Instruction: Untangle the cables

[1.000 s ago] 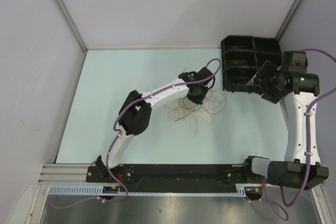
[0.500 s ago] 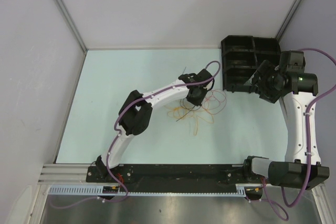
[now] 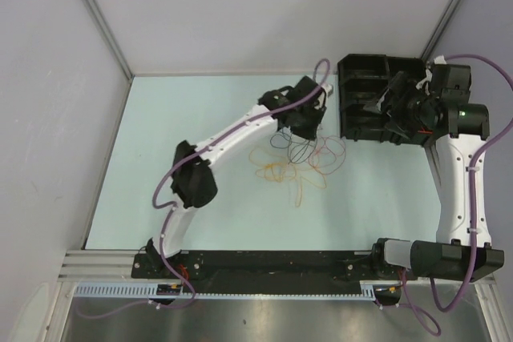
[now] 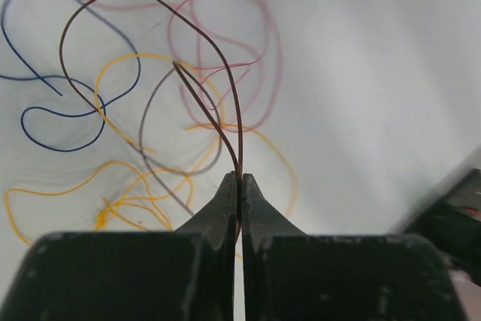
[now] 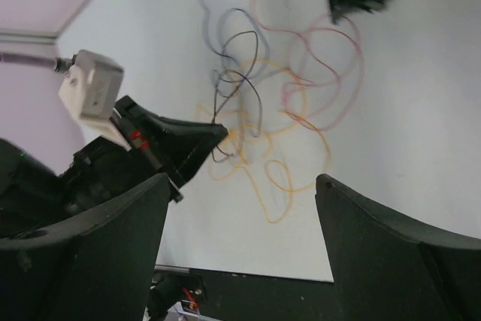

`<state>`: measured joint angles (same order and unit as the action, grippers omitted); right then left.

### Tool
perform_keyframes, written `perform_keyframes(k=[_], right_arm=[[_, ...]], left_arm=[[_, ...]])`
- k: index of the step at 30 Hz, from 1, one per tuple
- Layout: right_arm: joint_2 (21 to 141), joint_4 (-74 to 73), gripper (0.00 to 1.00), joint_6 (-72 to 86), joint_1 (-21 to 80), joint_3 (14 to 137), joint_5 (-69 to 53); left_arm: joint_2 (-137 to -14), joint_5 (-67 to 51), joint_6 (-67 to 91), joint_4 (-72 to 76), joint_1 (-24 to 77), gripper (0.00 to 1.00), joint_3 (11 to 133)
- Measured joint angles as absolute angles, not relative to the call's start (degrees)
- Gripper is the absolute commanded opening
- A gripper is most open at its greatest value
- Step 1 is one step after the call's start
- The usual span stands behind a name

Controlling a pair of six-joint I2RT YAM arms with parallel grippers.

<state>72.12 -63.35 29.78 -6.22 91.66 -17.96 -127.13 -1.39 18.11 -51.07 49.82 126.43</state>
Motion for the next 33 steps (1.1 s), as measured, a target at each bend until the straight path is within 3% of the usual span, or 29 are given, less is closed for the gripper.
perform_keyframes(k=[6,12,21,33], right_arm=[[73.52,-53.78,0.83,31.66,-4.82,97.45,-27.62],[73.63,-45.28,0.8,37.95,-2.98,94.85,-32.84],[75.29,-37.5,0.79,45.3,6.92,86.74,-33.67],[76.58,-35.73,0.69,48.21,14.87,84.97,-30.0]], left_arm=[[-106.3,-10.55,22.94,-42.61,44.34,0.0,117.71],[-89.84,-17.82,24.6,-32.18,42.61,0.0,105.1],[-88.95,-25.98,26.52,-29.28,42.94,0.0,94.24],[-88.99,-29.47,27.51,-27.49,42.96,0.0,93.84]])
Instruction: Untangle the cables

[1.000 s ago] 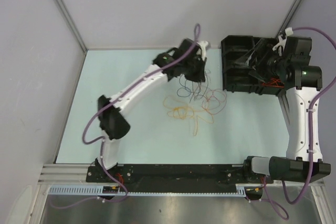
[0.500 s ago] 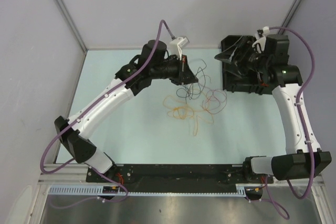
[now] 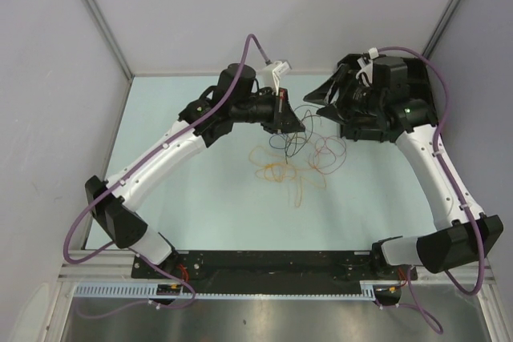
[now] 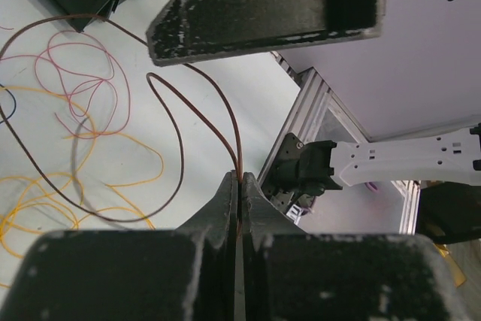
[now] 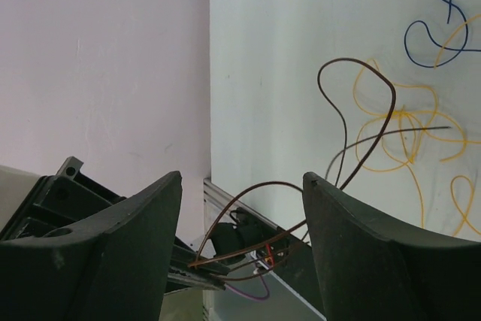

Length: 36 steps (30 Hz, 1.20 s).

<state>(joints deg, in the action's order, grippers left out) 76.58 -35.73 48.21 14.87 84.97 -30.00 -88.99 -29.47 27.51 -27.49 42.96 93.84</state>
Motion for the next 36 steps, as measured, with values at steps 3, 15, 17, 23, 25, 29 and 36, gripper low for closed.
perform_keyframes(k=[3,15,17,23,25,29,36], right_arm=[[77.01,-35.62,0.69,48.27,14.94,84.86,-29.32],[79.15,-35.94,0.71,48.16,13.96,84.84,-28.29],[79.18,-36.49,0.72,47.81,12.53,84.84,-28.16],[79.88,-40.8,0.73,46.46,4.64,85.21,-26.5],[80.38,-42.15,0.73,46.41,3.88,85.21,-26.37],[81.43,-43.11,0.74,46.59,5.02,85.14,-26.89],[82.91,-41.6,0.61,48.73,9.15,84.9,-27.97]], left_arm=[[-89.21,-30.41,27.57,-27.14,42.96,0.0,93.86],[-90.83,-30.79,26.92,-28.29,42.96,0.0,95.68],[-90.8,-30.76,26.83,-28.51,42.96,0.0,96.25],[-90.8,-30.61,26.35,-29.63,42.96,0.0,96.47],[-90.8,-30.63,26.22,-29.93,42.96,0.0,96.47],[-90.8,-30.65,25.87,-30.2,42.96,0.0,96.47],[-90.8,-30.89,25.91,-30.13,42.96,0.0,96.47]])
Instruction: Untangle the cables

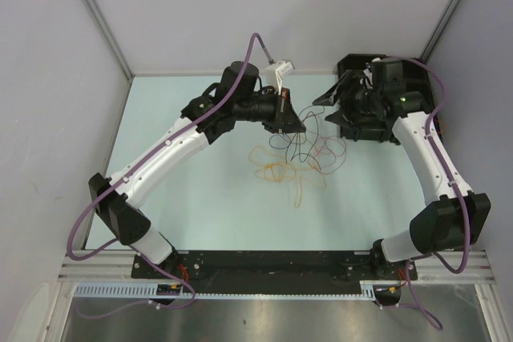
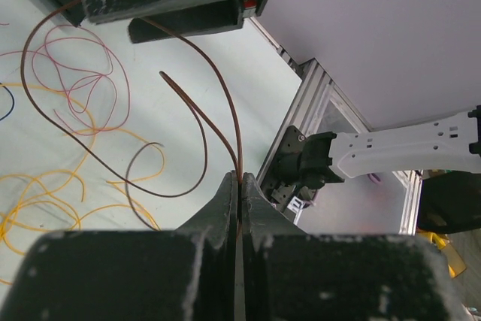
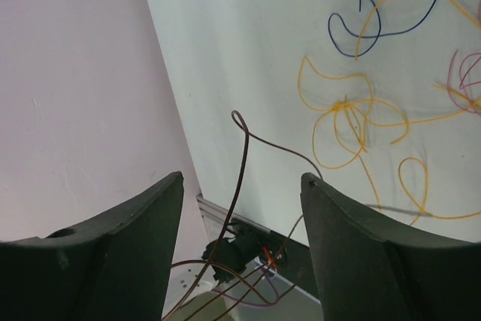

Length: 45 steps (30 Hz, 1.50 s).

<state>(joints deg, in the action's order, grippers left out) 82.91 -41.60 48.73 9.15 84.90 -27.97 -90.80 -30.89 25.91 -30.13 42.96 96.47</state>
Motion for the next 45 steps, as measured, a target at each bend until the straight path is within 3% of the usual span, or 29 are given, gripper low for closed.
perform_keyframes(k=[2,5,8,10,12,13,14,16,17,29,36,45], right_arm=[[83.81,-40.73,0.54,49.43,10.02,84.84,-28.38],[85.1,-39.55,0.35,50.37,10.28,84.68,-29.17],[85.95,-38.26,0.01,50.96,10.28,84.53,-29.85],[86.35,-37.67,0.0,51.13,10.26,84.53,-30.33],[86.72,-37.3,0.0,51.46,10.17,84.55,-30.74],[86.85,-37.26,0.0,51.48,10.07,84.55,-30.92],[87.07,-37.5,0.0,51.44,9.93,84.86,-30.98],[87.9,-38.09,0.0,51.07,9.58,86.74,-31.16],[88.6,-38.87,0.0,50.68,9.08,88.68,-31.22],[94.72,-45.01,0.0,44.25,-1.85,121.67,-31.42],[102.3,-46.41,0.0,44.99,-6.79,138.37,-33.21],[103.74,-36.97,0.0,52.14,-17.5,140.07,-34.98]], left_arm=[[-90.8,-31.22,25.93,-30.11,42.96,0.0,96.47],[-90.8,-31.38,25.98,-30.0,42.96,0.0,96.47],[-90.78,-31.62,26.02,-29.5,42.96,0.0,96.47],[-90.7,-31.7,26.06,-29.12,42.96,0.06,96.44],[-90.43,-31.68,26.06,-28.62,42.96,0.31,96.31],[-90.28,-31.68,26.06,-28.58,42.96,0.59,96.27],[-90.0,-31.62,26.02,-28.49,42.96,0.74,96.07],[-89.03,-31.09,25.71,-28.56,42.96,0.97,95.29],[-88.36,-30.7,25.36,-28.77,42.96,1.0,94.65],[-69.97,-22.85,26.06,-29.58,42.96,1.0,75.11],[-65.67,-18.41,25.82,-30.65,42.94,1.0,72.53],[-65.78,-13.82,22.79,-33.43,42.94,1.0,73.91]])
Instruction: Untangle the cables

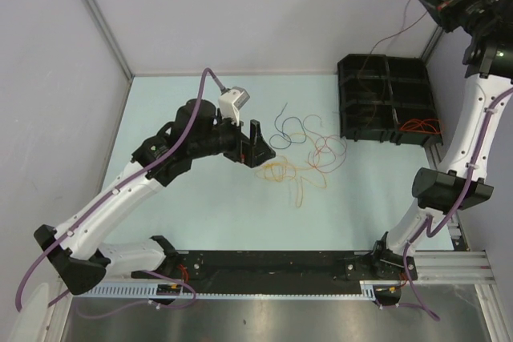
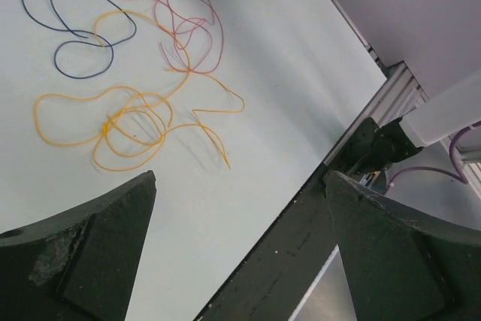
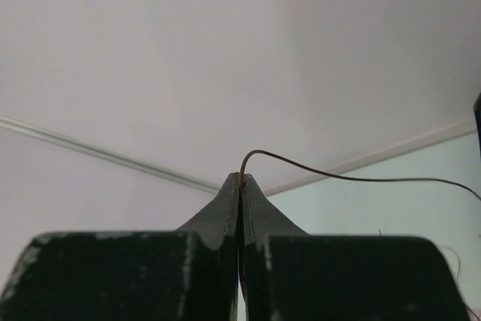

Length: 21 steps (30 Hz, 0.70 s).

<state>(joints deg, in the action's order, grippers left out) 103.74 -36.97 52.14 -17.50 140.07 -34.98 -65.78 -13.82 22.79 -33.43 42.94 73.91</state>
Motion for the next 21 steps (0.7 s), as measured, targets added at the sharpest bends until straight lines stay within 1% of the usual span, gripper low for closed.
perform_keyframes(k=[6,14,21], right_arm=[[103.77,-29.45,0.0,54.96,-23.18,142.06,-34.22],[104.47,-23.2,0.0,54.39,-25.69,142.41,-32.49],[108.22,-18.79,0.0,54.41,-28.29,143.55,-30.85]], left_arm=[[-66.28,-12.03,20.18,-35.07,42.85,1.0,75.83],[-68.62,-10.68,17.47,-37.1,42.09,1.0,78.59],[-69.12,-10.02,17.39,-37.87,41.91,1.0,78.98]])
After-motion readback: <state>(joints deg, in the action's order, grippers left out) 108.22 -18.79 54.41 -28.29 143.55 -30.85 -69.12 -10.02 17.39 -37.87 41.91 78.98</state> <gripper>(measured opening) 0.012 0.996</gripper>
